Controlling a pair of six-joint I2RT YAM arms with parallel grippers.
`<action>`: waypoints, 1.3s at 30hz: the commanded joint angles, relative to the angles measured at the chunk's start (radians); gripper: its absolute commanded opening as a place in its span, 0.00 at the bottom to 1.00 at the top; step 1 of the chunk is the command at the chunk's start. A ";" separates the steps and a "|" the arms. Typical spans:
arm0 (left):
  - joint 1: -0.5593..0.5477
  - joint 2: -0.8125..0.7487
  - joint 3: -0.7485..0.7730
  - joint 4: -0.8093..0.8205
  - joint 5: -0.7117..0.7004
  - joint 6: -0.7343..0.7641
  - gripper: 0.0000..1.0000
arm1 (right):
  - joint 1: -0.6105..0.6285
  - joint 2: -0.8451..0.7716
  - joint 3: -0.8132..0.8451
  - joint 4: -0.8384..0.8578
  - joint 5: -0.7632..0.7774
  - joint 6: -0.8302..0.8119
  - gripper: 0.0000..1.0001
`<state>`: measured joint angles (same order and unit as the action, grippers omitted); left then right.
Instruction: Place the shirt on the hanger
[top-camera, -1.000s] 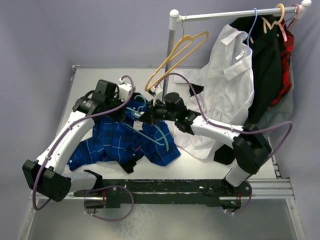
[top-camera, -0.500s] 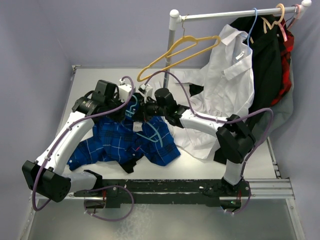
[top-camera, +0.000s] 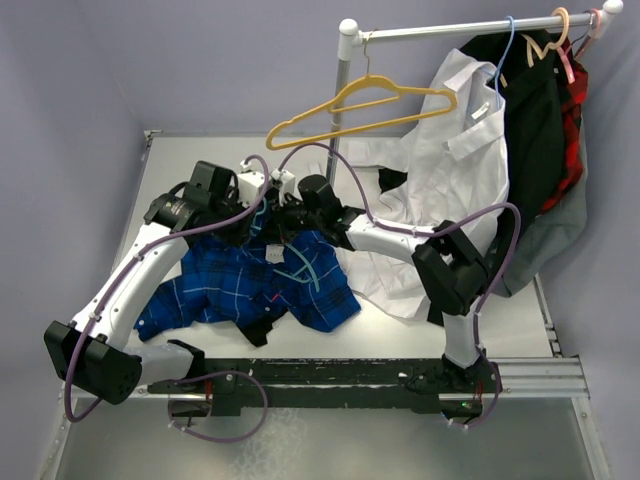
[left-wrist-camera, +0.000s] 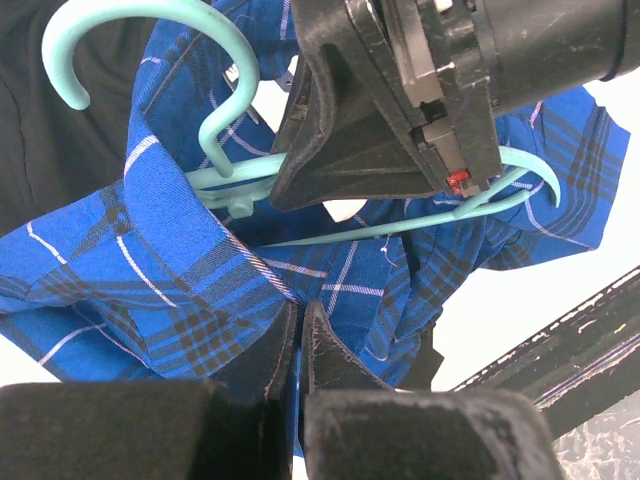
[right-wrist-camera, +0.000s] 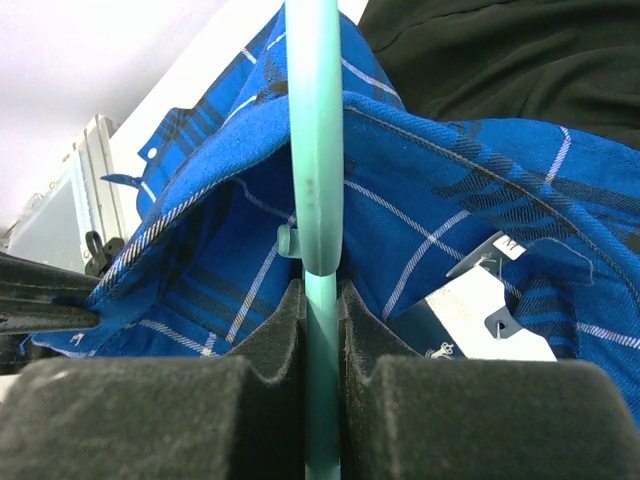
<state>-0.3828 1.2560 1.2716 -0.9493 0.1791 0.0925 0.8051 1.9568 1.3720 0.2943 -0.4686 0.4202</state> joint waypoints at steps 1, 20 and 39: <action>-0.002 -0.025 -0.002 0.012 0.038 0.015 0.00 | 0.005 -0.001 0.069 0.044 -0.016 0.011 0.00; 0.494 0.068 0.227 -0.487 0.887 1.197 0.97 | 0.005 -0.012 0.073 0.040 0.009 -0.009 0.00; 0.524 0.553 0.484 -0.597 0.980 1.469 0.92 | 0.005 -0.040 0.066 0.001 0.029 -0.032 0.00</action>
<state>0.1360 1.7420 1.6657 -1.5200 1.1110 1.5730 0.8051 1.9697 1.3933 0.2707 -0.4515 0.4072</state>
